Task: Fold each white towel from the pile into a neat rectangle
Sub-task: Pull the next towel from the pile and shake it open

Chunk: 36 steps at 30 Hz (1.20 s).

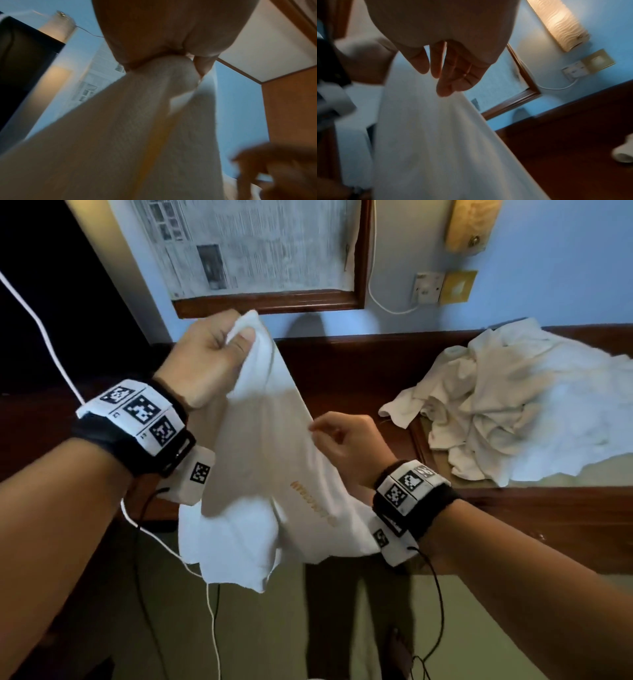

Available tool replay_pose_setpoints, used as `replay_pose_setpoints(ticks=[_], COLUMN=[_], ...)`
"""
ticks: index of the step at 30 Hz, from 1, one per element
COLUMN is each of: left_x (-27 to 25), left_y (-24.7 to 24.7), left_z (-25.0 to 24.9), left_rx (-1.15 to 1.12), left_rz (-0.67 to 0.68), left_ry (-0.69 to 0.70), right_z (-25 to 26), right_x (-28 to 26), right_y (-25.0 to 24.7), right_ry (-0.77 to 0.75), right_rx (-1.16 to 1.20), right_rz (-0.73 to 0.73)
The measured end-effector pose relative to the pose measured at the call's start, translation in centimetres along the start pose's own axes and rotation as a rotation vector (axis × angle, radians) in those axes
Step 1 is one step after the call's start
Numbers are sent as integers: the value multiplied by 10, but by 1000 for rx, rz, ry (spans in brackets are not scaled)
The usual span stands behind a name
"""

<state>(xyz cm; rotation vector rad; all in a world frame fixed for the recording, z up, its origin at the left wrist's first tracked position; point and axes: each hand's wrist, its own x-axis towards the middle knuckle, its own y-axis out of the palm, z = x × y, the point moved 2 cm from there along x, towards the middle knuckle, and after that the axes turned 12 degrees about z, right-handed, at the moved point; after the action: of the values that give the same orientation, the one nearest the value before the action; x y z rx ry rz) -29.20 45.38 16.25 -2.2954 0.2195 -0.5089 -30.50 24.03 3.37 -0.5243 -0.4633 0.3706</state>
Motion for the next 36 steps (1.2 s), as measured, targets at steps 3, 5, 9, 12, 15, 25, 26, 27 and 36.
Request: replay_pose_setpoints(ticks=[3,5,9,12,15,25,26,27,36], left_x=[3,4,7,11,12,9,7,6,-3], left_y=[11,13,11,9,7,-15,-18,-22,-58], left_z=[-12,-18,-18,-15,-13,16,23,31,58], left_rx=[46,46,42,50,102,27,-4,-44,-98], left_rz=[107,149,180,200,152,56,45,37,-66], left_ry=[39,66,69,47,42,16,4,-4,-138], right_z=[50,65,79,82,79,-98,-114,-129,-198], right_x=[26,37,50,53,46,-70,-86,-101,-181], right_y=[-3,-13,-25,-26,-24,9,7,5,-24], right_ry=[-87,-69,-6,5,-7,526,596,655,1154], right_rx=[294,414,486,488,560,9,-22,-50,-391], right_rz=[-16,-73,-101,-116,-72,363,365,372,375])
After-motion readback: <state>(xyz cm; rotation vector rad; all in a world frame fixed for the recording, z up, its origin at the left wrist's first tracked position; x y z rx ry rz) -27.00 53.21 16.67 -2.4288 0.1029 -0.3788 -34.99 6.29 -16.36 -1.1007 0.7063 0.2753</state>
